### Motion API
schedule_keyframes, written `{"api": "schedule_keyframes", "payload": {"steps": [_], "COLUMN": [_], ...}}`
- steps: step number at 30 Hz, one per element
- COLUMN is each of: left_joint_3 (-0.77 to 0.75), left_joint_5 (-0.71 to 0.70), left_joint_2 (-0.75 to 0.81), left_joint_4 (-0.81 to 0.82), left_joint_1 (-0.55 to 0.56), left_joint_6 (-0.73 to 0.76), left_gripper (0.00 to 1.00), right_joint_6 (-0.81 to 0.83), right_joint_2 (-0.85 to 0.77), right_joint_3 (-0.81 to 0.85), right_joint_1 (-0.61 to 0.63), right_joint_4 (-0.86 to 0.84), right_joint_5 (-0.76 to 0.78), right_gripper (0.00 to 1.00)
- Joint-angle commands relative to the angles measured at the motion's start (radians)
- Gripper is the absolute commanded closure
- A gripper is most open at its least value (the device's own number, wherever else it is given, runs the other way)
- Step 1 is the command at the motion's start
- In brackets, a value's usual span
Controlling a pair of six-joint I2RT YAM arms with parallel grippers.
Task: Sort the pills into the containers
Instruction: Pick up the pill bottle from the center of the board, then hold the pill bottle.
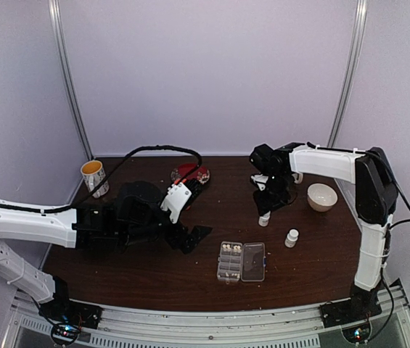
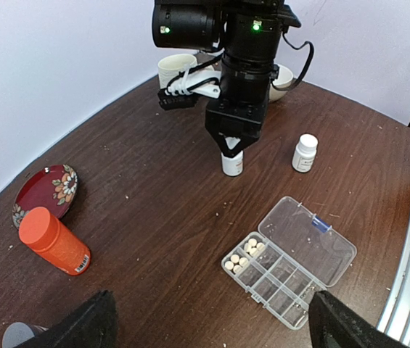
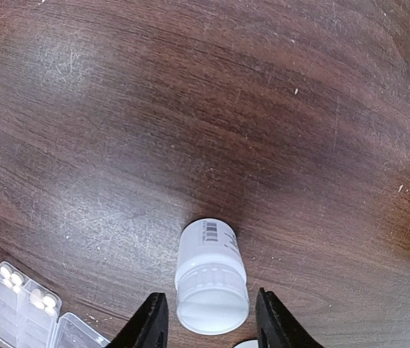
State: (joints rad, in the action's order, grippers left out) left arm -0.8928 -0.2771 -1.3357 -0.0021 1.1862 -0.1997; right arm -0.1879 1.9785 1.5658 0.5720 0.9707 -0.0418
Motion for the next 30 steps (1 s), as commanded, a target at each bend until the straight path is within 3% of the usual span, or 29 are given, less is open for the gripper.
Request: {"api": "schedule_keyframes", "payload": {"steps": [1,16,22,30], "left_joint_3": [-0.023,-0.023,-0.013,0.101], "left_joint_5": [-0.020,-0.034,-0.029,0.063], "left_joint_2": [0.000,-0.003,0.009,0.088], "left_joint_4": [0.021,0.016,0.028,0.195], "left_joint_1": [-0.003,-0.002,-0.002,-0.003], "left_joint_6": [0.005,0.006,-0.002,0.072], "left_gripper": [0.06,0.05,0.03,0.03], "right_joint_6": [0.000,-0.003,0.009,-0.020], "right_joint_2": [0.026,0.031,-0.063,-0.368], "right_joint_3": [0.036,0.055,0.026,-0.153], "right_joint_1": [0.012,0.015,0.029,0.066], "right_joint_4": [0.005,0.024,-0.010,-0.167], "right_joint_5": [0.027,0.037,-0.010,-0.384], "right_gripper": [0.56,0.71,0.77,0.82]}}
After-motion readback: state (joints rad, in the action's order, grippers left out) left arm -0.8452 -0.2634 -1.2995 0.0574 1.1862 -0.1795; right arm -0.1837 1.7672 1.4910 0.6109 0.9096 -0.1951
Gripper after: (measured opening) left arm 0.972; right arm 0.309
